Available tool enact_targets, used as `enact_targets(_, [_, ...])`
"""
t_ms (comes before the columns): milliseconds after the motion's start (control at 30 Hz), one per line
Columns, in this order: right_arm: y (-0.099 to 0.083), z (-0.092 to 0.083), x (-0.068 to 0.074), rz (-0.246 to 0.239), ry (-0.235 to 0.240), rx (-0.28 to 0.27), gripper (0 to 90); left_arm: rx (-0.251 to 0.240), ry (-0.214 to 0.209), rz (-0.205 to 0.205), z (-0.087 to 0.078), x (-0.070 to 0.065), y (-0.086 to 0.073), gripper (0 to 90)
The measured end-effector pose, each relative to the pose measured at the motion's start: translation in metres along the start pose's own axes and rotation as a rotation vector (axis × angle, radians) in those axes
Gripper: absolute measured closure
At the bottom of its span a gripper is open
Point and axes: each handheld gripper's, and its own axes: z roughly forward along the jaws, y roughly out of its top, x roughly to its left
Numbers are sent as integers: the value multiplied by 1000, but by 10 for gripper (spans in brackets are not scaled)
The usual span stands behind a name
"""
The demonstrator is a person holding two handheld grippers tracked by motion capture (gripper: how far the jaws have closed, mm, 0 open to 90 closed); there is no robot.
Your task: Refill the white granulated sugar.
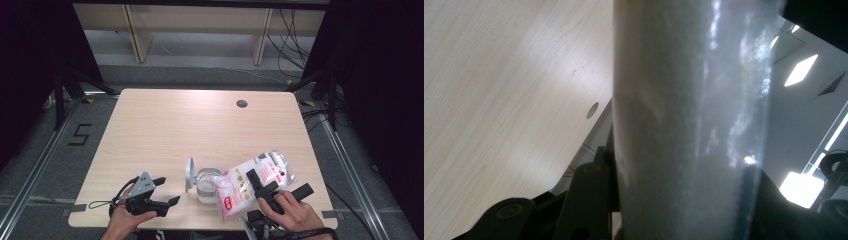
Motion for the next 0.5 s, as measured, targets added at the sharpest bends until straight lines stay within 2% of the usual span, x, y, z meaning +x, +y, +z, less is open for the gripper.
enact_targets(167, [0, 0, 1, 2, 2, 2, 681, 11, 7, 20, 0, -1, 0, 187])
enact_targets(500, [0, -2, -1, 1, -1, 6, 681, 12, 7, 26, 0, -1, 0, 187])
